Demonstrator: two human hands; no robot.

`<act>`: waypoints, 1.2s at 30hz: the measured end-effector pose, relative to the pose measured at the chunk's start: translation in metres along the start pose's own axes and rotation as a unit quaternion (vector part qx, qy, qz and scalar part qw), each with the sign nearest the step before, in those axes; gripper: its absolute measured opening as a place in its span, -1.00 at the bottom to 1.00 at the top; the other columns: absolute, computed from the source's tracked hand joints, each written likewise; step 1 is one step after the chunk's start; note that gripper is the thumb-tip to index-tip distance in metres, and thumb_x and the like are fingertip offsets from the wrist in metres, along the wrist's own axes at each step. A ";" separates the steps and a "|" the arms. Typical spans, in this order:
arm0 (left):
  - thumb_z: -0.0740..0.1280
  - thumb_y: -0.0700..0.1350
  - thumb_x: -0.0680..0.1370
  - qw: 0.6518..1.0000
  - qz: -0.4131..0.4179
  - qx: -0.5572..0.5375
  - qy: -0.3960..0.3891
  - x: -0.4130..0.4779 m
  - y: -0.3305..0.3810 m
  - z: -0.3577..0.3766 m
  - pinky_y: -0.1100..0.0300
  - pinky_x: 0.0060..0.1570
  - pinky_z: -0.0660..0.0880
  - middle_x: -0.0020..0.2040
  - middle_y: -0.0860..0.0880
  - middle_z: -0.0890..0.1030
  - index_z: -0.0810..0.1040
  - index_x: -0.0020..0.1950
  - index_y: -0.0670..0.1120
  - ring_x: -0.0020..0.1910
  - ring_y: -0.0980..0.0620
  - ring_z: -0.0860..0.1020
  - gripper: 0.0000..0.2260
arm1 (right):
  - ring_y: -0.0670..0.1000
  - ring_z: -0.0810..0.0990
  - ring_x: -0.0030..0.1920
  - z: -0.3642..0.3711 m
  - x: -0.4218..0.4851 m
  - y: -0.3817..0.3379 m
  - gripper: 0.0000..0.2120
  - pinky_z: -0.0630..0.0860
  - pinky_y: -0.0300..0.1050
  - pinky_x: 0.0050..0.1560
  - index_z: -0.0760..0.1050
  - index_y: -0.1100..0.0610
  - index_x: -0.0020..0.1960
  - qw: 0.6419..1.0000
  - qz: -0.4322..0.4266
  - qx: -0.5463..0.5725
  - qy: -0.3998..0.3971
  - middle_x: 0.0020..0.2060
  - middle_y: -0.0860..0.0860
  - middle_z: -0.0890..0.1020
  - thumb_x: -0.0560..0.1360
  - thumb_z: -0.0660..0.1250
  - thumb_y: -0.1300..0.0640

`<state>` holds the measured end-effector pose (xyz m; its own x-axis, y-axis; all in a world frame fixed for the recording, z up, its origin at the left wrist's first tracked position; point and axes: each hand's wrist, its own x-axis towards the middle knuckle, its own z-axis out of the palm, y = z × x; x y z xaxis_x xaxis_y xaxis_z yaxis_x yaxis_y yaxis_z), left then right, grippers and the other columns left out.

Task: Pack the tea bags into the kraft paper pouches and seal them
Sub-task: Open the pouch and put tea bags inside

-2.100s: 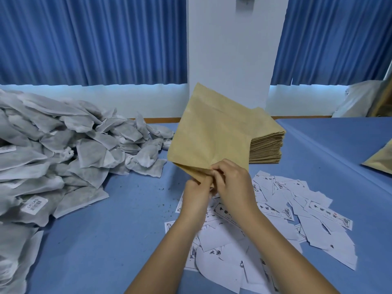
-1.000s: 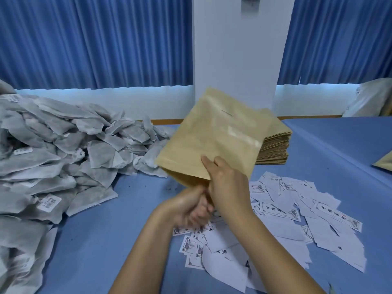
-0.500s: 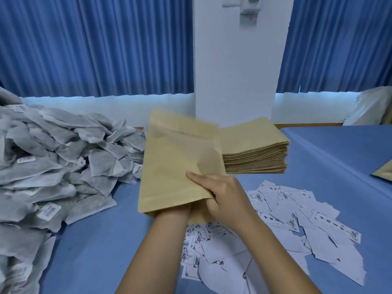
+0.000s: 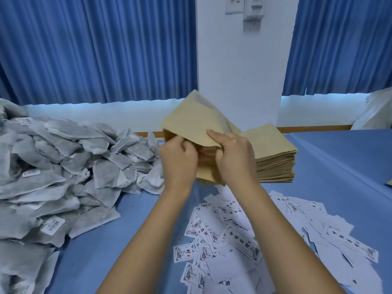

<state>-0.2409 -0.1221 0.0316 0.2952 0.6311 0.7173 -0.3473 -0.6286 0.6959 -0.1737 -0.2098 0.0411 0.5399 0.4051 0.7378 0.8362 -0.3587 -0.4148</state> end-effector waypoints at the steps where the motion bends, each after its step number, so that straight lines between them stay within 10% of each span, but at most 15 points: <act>1: 0.11 -0.29 0.33 0.998 0.030 0.009 0.051 -0.001 -0.010 -0.002 0.16 -0.52 0.30 -0.57 0.07 0.45 0.37 -0.47 -0.05 -0.57 0.16 0.41 -0.79 | 0.24 0.56 -0.04 0.003 0.006 0.004 -0.50 0.49 0.04 -0.01 0.56 0.06 0.27 1.000 0.008 -0.010 0.003 -0.07 0.19 0.63 0.41 0.21 0.39; 4: 0.12 -0.33 0.36 0.980 0.052 0.139 0.131 -0.006 -0.059 -0.008 0.02 -0.43 0.38 -0.38 0.03 0.51 0.48 -0.31 -0.07 -0.38 -0.04 0.47 -0.78 | 0.21 0.56 0.01 0.016 0.021 0.014 -0.51 0.50 0.01 0.00 0.56 0.01 0.27 0.998 0.042 -0.049 -0.012 -0.01 0.13 0.64 0.44 0.20 0.37; 8: 0.30 0.05 0.53 0.807 -0.127 0.541 -0.199 0.009 -0.143 -0.016 -0.12 0.25 0.30 0.49 -0.13 0.20 0.30 0.43 0.08 0.45 -0.21 0.15 -0.52 | 0.19 0.58 0.04 0.030 0.032 0.023 -0.56 0.53 0.00 0.02 0.60 0.00 0.20 0.993 0.086 -0.076 -0.024 0.03 0.11 0.67 0.45 0.19 0.35; 11: 0.22 0.25 0.54 0.729 -0.182 0.584 -0.309 0.006 -0.180 -0.027 -0.18 0.26 0.33 0.50 -0.10 0.05 0.25 0.43 0.17 0.42 -0.25 0.12 -0.52 | 0.21 0.60 -0.01 0.036 0.032 0.027 -0.61 0.56 0.03 -0.03 0.64 0.10 0.08 0.993 0.086 -0.081 -0.029 -0.02 0.15 0.67 0.40 0.18 0.38; 16: 0.29 -0.19 0.55 0.737 -0.131 0.620 -0.236 -0.010 -0.163 -0.015 -0.04 -0.02 0.47 0.30 -0.12 0.25 0.40 0.28 0.03 0.24 -0.20 0.30 -0.69 | 0.23 0.59 -0.02 0.038 0.025 0.027 -0.59 0.55 0.04 -0.06 0.64 0.06 0.07 0.990 0.101 -0.087 -0.044 -0.03 0.14 0.67 0.39 0.18 0.38; 22: 0.31 -0.39 0.39 0.980 0.064 0.178 0.069 -0.039 -0.099 -0.023 0.13 0.00 0.45 0.31 -0.13 0.31 0.50 0.20 -0.03 0.25 -0.17 0.35 -0.56 | 0.24 0.59 -0.04 0.033 0.019 0.019 -0.56 0.56 0.03 -0.06 0.63 0.04 0.11 0.990 0.108 -0.083 -0.039 -0.03 0.15 0.68 0.39 0.18 0.39; 25: 0.25 -0.29 0.37 0.978 0.194 0.050 0.053 -0.054 -0.051 -0.026 0.30 0.22 0.35 0.22 -0.05 0.31 0.44 0.16 0.06 0.32 0.02 0.34 -0.59 | 0.25 0.59 0.02 0.027 0.018 0.010 -0.56 0.54 0.04 -0.01 0.62 0.05 0.15 0.989 0.120 -0.062 -0.053 0.02 0.17 0.66 0.40 0.20 0.37; 28: 0.30 -0.30 0.34 0.935 0.317 0.108 -0.122 -0.074 -0.034 -0.025 0.23 0.23 0.34 0.25 -0.09 0.35 0.47 0.13 0.02 0.28 -0.05 0.35 -0.60 | 0.25 0.59 0.07 0.021 0.017 0.003 -0.63 0.55 0.05 0.00 0.62 0.15 0.10 0.987 0.125 -0.036 -0.089 0.04 0.23 0.64 0.37 0.22 0.33; 36: 0.38 -0.20 0.36 0.898 0.153 0.316 -0.267 -0.044 -0.032 -0.020 0.00 -0.26 0.50 0.02 -0.20 0.51 0.52 0.07 -0.18 -0.07 -0.23 0.48 -0.70 | 0.08 0.56 0.18 0.004 0.001 -0.018 -0.59 0.47 -0.13 0.18 0.61 0.00 0.19 0.988 0.073 -0.026 -0.131 0.15 0.03 0.64 0.45 0.20 0.30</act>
<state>-0.2609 -0.1204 -0.0225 0.7153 0.1834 0.6744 0.0391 -0.9740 0.2233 -0.1875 -0.1999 0.0474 0.6667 0.5479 0.5053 0.7450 -0.4691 -0.4743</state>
